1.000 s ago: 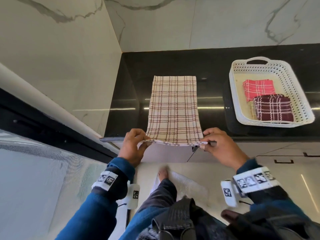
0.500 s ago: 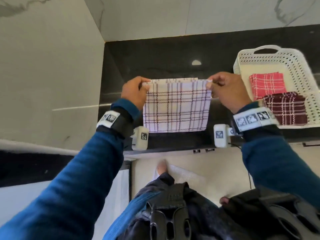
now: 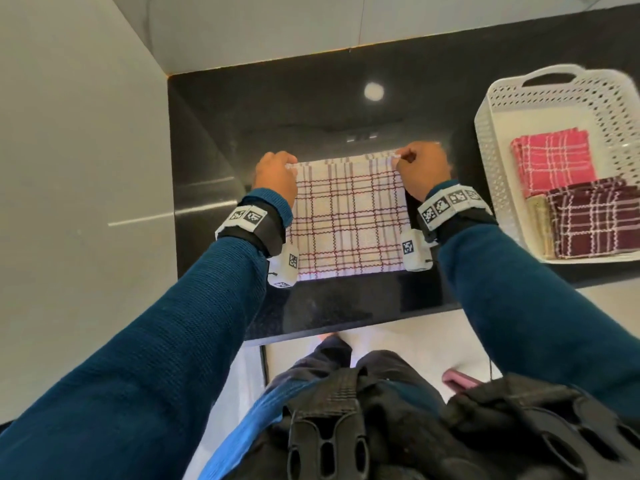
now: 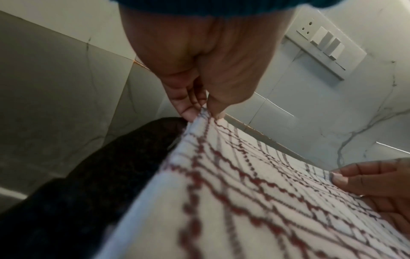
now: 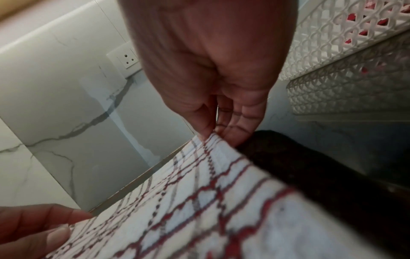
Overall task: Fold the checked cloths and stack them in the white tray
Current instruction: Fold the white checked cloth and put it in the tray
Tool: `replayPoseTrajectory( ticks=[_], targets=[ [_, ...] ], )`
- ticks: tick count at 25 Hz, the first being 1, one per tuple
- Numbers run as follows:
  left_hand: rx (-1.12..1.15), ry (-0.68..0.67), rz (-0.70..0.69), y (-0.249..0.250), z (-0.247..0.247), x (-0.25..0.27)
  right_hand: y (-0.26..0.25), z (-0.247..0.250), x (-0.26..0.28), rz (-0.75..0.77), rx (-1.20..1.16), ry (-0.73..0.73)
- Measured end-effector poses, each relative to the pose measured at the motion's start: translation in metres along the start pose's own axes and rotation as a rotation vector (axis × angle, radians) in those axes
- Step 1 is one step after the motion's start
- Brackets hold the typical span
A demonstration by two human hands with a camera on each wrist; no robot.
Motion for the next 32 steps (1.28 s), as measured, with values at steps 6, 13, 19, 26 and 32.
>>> replayPoseTrajectory(
  ticks=[6, 13, 19, 26, 32],
  targets=[
    [-0.023, 0.008, -0.017, -0.004, -0.005, -0.004, -0.003, -0.001, -0.004, -0.041, 0.002, 0.020],
    [-0.150, 0.081, -0.028, 0.007, 0.008, 0.003, -0.030, 0.013, 0.006, -0.044, 0.143, -0.057],
    [-0.554, -0.391, -0.419, 0.050, -0.065, 0.056, -0.099, -0.048, 0.066, 0.398, 0.322, -0.321],
    [-0.710, -0.395, -0.228, -0.018, -0.035, 0.043, -0.011, -0.054, 0.049, 0.123, 0.749, -0.464],
    [-0.602, -0.416, -0.299, 0.038, -0.057, 0.086, -0.062, -0.058, 0.099, 0.235, 0.677, -0.372]
  ],
)
Point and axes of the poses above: each hand's wrist, its own x-axis away from the middle knuckle, its own z-axis out of the back of the hand, y = z × x, the point moved 8 cm from there along -x, towards the middle knuckle, and after that the axes turned 12 degrees about x, right-handed, at the moved point
